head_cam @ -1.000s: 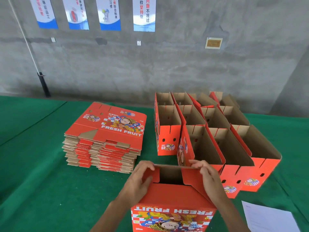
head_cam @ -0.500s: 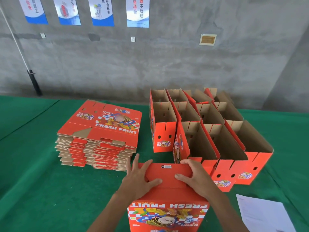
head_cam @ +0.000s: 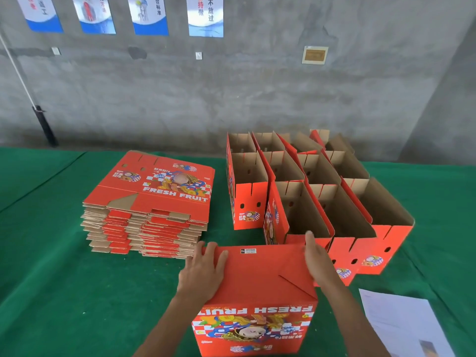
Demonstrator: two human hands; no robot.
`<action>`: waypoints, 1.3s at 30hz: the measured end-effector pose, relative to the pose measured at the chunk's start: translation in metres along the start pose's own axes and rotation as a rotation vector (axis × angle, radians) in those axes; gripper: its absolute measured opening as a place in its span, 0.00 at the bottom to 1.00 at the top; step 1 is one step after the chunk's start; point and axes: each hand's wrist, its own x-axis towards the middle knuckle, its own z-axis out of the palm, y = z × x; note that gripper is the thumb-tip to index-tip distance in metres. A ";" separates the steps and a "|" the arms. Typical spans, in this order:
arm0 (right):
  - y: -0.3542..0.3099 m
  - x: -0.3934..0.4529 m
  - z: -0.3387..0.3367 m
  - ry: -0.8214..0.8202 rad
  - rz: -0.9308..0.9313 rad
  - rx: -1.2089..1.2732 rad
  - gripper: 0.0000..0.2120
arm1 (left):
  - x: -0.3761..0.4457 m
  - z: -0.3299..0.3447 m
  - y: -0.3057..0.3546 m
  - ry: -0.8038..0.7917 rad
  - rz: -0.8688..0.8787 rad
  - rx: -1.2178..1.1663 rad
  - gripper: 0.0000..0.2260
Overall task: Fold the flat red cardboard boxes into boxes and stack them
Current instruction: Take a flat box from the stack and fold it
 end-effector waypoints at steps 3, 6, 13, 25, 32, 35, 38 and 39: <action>0.015 0.001 -0.009 -0.302 0.367 -0.062 0.41 | -0.001 -0.008 -0.021 0.038 -0.025 -0.097 0.21; 0.016 -0.005 -0.001 -0.439 0.466 -0.233 0.48 | -0.002 -0.015 -0.042 0.065 -0.044 -0.212 0.16; -0.013 -0.021 0.014 -0.478 0.400 -0.098 0.42 | -0.015 -0.023 -0.063 0.248 -0.145 -0.410 0.19; -0.029 -0.114 0.064 -0.374 -0.669 -0.738 0.32 | -0.025 -0.029 -0.023 -0.234 -0.090 -0.988 0.22; 0.016 -0.098 0.098 -0.171 -0.629 -0.890 0.36 | -0.013 0.005 0.008 -0.351 -0.096 -1.186 0.32; 0.032 -0.077 0.106 -0.137 -0.561 -0.917 0.35 | -0.005 0.019 0.015 -0.323 -0.100 -1.227 0.31; 0.050 -0.056 0.111 -0.118 -0.489 -0.933 0.35 | 0.005 0.033 0.025 -0.332 -0.122 -1.240 0.37; 0.055 -0.050 0.113 -0.112 -0.474 -0.937 0.35 | 0.010 0.037 0.029 -0.337 -0.139 -1.248 0.37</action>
